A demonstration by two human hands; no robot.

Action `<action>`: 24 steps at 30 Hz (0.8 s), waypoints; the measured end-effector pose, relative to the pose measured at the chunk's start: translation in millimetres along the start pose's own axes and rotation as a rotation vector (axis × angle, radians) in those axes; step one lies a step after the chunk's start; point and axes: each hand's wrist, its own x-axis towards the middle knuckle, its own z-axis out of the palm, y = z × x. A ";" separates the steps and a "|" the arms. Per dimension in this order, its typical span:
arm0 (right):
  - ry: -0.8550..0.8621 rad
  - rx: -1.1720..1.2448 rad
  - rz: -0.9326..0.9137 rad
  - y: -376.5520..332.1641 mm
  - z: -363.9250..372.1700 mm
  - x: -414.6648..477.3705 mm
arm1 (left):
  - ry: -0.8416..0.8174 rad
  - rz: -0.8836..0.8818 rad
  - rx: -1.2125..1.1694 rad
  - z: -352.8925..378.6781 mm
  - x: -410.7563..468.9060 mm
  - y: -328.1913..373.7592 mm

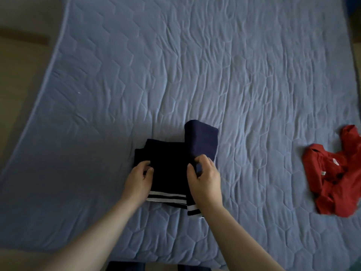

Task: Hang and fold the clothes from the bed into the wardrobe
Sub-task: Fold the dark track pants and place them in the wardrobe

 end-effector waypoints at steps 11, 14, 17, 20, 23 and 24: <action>-0.103 -0.073 0.053 -42.1 121.0 -4.5 | 0.087 -0.054 0.061 -73.6 24.4 -81.7; -0.127 -0.069 -0.004 -50.0 138.0 -14.4 | 0.065 -0.095 0.071 -78.5 28.6 -99.6; -0.224 -0.126 0.033 -51.0 151.3 -11.0 | 0.043 -0.124 0.034 -78.5 33.8 -107.3; -0.259 -0.118 0.084 -50.2 161.9 -5.3 | 0.054 -0.139 0.014 -79.4 39.3 -111.6; -0.245 -0.068 0.064 -49.1 170.8 -6.6 | 0.076 -0.129 -0.028 -80.4 44.6 -113.9; -0.259 -0.069 0.061 -47.7 173.0 -8.5 | 0.083 -0.134 -0.048 -80.2 45.5 -114.6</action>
